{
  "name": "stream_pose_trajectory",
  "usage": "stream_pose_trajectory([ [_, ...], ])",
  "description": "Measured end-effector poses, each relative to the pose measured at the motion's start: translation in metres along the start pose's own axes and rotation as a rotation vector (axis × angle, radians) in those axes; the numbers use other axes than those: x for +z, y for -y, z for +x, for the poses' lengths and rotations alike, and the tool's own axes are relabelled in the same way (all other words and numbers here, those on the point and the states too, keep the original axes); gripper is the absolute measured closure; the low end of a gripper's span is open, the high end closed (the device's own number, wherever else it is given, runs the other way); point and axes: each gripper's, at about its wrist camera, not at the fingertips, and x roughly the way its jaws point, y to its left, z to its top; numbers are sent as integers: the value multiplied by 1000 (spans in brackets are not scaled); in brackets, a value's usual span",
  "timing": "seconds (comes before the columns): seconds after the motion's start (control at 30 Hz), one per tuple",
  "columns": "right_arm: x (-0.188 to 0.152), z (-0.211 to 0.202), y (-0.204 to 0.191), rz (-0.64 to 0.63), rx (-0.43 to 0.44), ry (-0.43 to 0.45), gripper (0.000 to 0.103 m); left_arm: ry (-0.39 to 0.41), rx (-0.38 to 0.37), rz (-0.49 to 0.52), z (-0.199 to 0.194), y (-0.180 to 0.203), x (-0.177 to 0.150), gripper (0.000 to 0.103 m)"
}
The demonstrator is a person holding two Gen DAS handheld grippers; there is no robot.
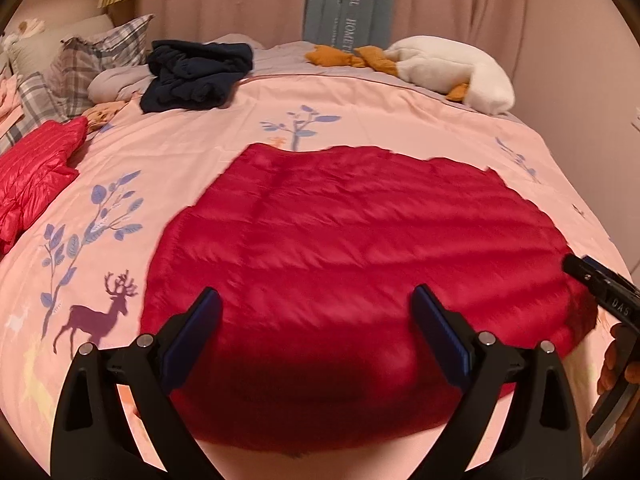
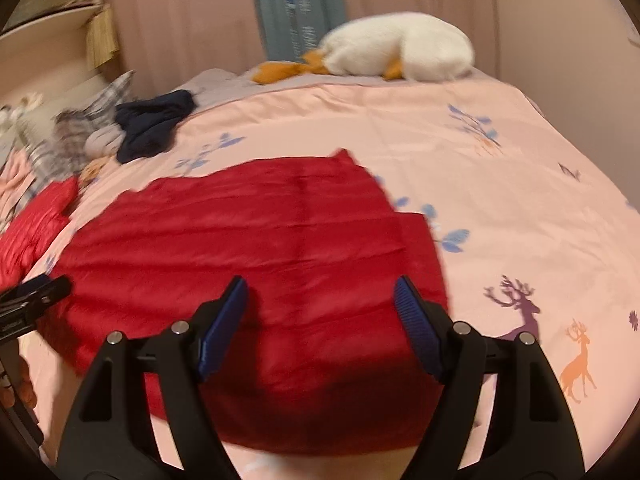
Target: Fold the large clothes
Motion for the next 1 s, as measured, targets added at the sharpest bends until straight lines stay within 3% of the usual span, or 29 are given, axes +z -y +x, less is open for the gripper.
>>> stream_pose_trajectory([
  [0.37, -19, 1, -61, -165, 64, -11, 25, -18, 2, 21, 6, 16, -11, 6],
  [0.57, -19, 2, -39, -106, 39, -19, 24, -26, 7, -7, 6, 2, -18, 6],
  [1.0, -24, -9, 10, -51, -82, -19, 24, -14, 100, -24, -5, -29, -23, 6],
])
